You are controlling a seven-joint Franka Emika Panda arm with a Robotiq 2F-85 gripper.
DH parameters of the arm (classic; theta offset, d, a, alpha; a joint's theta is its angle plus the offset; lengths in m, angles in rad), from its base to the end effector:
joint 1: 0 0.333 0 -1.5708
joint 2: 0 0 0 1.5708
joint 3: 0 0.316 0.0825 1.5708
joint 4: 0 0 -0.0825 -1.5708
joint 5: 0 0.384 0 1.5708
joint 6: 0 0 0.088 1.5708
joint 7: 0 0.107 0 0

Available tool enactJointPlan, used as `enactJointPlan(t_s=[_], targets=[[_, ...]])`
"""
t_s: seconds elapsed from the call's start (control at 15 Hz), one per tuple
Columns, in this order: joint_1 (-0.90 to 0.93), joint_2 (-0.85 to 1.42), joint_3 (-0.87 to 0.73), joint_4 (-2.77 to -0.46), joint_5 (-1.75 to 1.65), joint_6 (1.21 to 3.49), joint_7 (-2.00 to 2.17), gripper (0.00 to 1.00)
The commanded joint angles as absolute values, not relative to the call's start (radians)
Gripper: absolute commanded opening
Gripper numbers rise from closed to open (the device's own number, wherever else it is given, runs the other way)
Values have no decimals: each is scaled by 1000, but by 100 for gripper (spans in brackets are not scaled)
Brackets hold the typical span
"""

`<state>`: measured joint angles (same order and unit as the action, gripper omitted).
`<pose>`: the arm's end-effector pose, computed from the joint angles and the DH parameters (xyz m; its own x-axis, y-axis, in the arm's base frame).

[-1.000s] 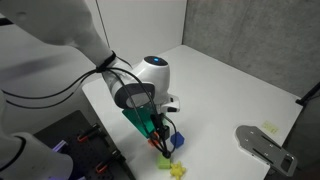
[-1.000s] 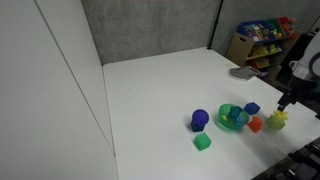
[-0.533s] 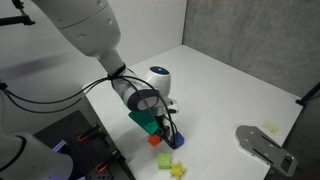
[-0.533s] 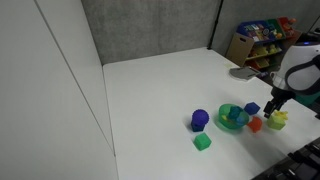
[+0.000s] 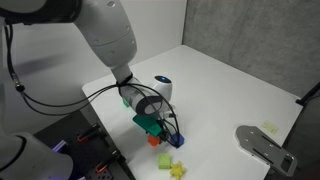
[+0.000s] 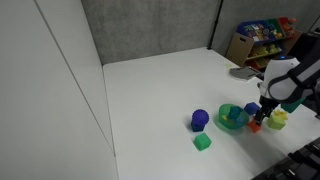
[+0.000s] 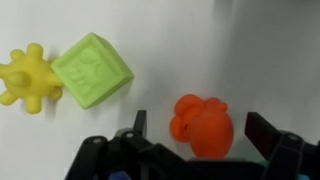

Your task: Pick up the orange toy from the table and put it in the green bowl

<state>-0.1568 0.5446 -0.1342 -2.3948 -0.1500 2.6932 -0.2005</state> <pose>0.4321 -0.1337 0.0777 0.9626 0.0549 -0.2654 0.0698 -0.9964 0.0471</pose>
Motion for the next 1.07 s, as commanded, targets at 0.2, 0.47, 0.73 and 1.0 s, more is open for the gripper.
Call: enactJointPlan(t_s=[0.2,0.47,0.73,1.0], targets=[[-152,637,-108,-2308,-159,2691,-207,73],[-149,636,-99,-2281,-152,2640,-211,41],[-174,585,-76,-2250,-131,2512,-245,17],[-186,525,-58,-2204,-112,2371,-271,8]])
